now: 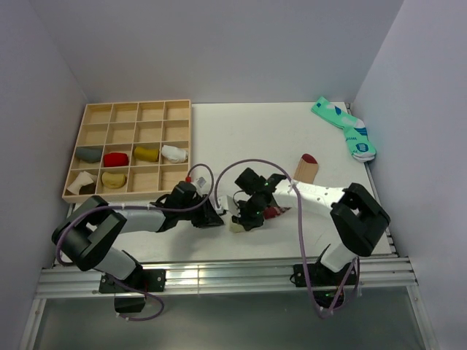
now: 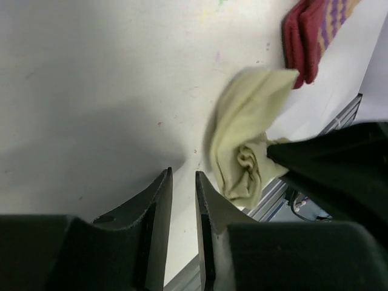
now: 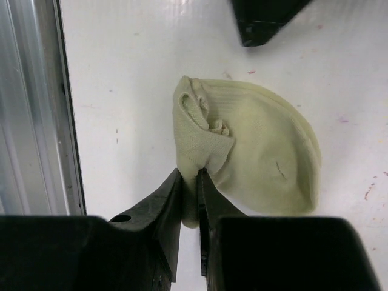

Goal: Roll the socks
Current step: Roll the sock at the center of the board.

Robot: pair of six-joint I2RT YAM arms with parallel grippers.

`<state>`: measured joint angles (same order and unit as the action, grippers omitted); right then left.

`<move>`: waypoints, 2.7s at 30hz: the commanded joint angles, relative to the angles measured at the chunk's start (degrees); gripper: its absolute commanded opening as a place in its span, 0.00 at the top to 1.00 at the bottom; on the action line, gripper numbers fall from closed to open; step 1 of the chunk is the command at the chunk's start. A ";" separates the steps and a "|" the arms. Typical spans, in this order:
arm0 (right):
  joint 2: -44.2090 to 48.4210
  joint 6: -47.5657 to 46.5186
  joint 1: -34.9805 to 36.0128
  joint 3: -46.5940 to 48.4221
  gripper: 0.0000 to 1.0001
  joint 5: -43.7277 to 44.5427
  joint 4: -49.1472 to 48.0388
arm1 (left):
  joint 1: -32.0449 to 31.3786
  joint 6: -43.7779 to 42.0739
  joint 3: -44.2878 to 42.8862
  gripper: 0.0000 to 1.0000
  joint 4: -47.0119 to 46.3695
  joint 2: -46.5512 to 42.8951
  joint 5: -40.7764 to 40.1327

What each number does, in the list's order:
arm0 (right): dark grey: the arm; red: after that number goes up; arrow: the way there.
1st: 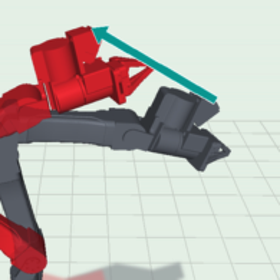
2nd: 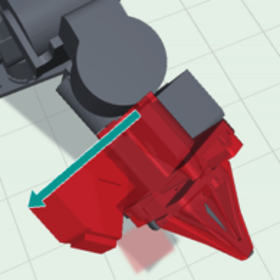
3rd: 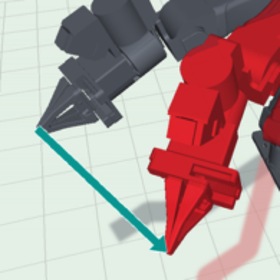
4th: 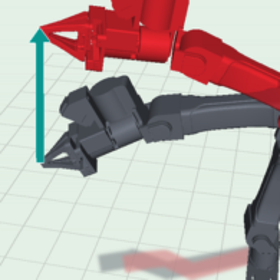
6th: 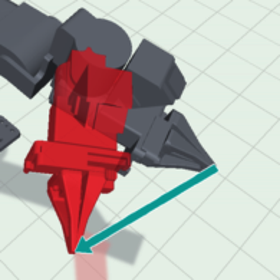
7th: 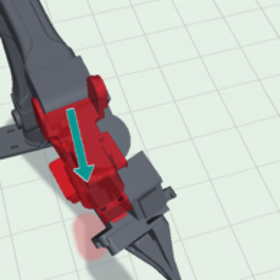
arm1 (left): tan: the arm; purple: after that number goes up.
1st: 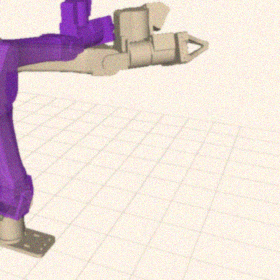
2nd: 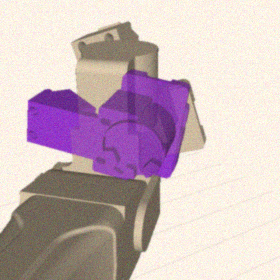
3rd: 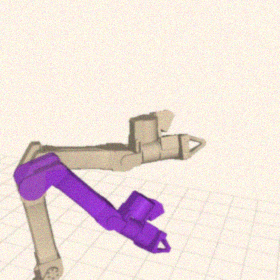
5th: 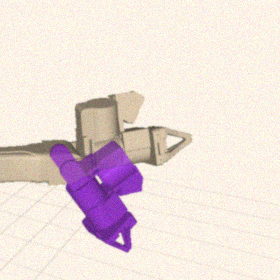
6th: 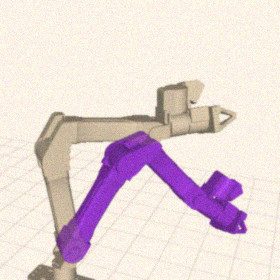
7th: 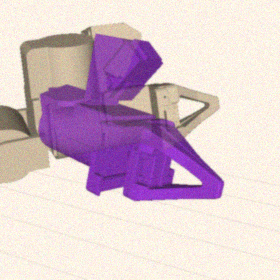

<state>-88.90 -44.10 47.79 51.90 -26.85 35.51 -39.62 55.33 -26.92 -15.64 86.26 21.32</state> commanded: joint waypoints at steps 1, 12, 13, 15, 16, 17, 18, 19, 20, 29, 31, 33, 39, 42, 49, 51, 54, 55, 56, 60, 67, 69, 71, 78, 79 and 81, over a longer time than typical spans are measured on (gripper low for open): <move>-3.81 -1.87 -2.69 5.13 0.83 -7.07 6.50 | -1.68 0.75 1.25 0.74 -7.29 -3.81 -3.91; -22.00 -7.49 -10.51 19.20 0.83 -16.91 23.46 | -9.95 -6.11 2.31 0.73 -9.32 -6.63 -15.34; -24.10 -7.76 -11.05 19.90 0.83 -17.70 24.43 | -10.65 -6.63 2.39 0.73 -9.41 -6.63 -16.21; -25.96 -8.89 -12.62 22.10 0.83 -19.29 27.32 | -11.45 -8.12 2.92 0.73 -10.64 -6.98 -18.24; -27.01 -8.99 -12.89 22.71 0.83 -19.73 28.21 | -12.41 -8.22 3.27 0.73 -11.42 -7.42 -19.55; -27.37 -8.38 -13.33 23.50 0.83 -20.60 28.30 | -12.94 -8.13 4.58 0.72 -12.48 -7.86 -21.13; -27.72 -6.90 -14.12 23.68 0.83 -20.87 28.30 | -13.29 -7.87 5.55 0.72 -15.53 -8.90 -21.06; -28.16 -6.71 -14.39 24.12 0.83 -21.05 28.74 | -13.64 -7.61 6.52 0.72 -17.30 -9.35 -21.06; -29.04 -6.70 -14.39 24.82 0.83 -21.22 29.96 | -13.82 -7.52 8.18 0.72 -18.54 -9.79 -21.06; -31.94 -2.58 -14.83 25.09 0.83 -19.91 28.83 | -18.47 -14.61 8.38 0.71 -22.86 -11.56 -26.24; -33.00 -2.31 -14.74 25.97 0.83 -20.60 29.96 | -19.53 -17.35 7.06 0.70 -22.16 -10.50 -24.67; -34.22 -3.01 -14.92 27.37 0.83 -21.57 32.25 | -19.88 -20.43 4.78 0.69 -21.37 -8.92 -23.70; -35.81 -4.69 -15.45 29.40 0.83 -22.63 35.60 | -21.03 -25.88 0.82 0.63 -18.99 -6.46 -21.85; -36.43 -4.60 -15.62 29.57 0.83 -22.19 35.51 | -21.03 -27.99 -0.33 0.63 -18.20 -4.53 -21.85; -38.01 -6.00 -16.50 30.36 0.83 -22.81 37.52 | -21.03 -30.01 -1.30 0.62 -20.39 0.40 -19.12; -38.54 -6.97 -16.59 30.63 0.83 -23.16 38.49 | -21.03 -30.02 -1.30 0.61 -21.27 1.45 -18.69; -38.98 -7.67 -17.12 30.89 0.83 -23.33 39.55 | -21.03 -30.02 -1.47 0.59 -22.24 2.68 -18.33; -39.15 -7.76 -17.20 31.07 0.83 -23.16 39.64 | -21.03 -30.19 -1.65 0.59 -22.42 2.95 -17.99; -39.33 -7.76 -17.38 31.07 0.83 -23.07 39.73 | -21.03 -30.28 -1.82 0.59 -22.50 3.65 -17.81; -39.68 -7.32 -17.90 31.16 0.82 -22.98 39.29 | -21.03 -30.02 -2.00 0.56 -23.21 4.97 -16.84; -39.77 -6.79 -18.43 30.72 0.83 -22.37 38.06 | -21.03 -29.58 -2.26 0.54 -23.65 6.73 -15.96; -39.68 -6.62 -18.52 30.63 0.82 -22.02 37.80 | -21.03 -29.32 -2.26 0.54 -23.91 7.17 -15.79; -39.51 -5.92 -18.61 30.28 0.82 -21.84 37.09 | -21.03 -28.79 -2.09 0.58 -24.00 7.52 -15.70; -38.54 -3.89 -18.61 28.96 0.82 -20.17 34.11 | -21.03 -25.54 -2.88 0.79 -23.21 9.54 -14.03; -38.45 -3.46 -18.52 28.79 0.82 -19.82 33.49 | -21.03 -24.67 -2.88 0.82 -23.38 9.72 -13.68; -37.93 -3.19 -18.61 28.26 0.82 -19.56 33.05 | -21.03 -23.43 -2.88 0.95 -23.04 9.89 -13.15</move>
<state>-127.74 -47.57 29.58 81.06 -49.54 73.82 -60.36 29.63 -28.47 -38.35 94.78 5.69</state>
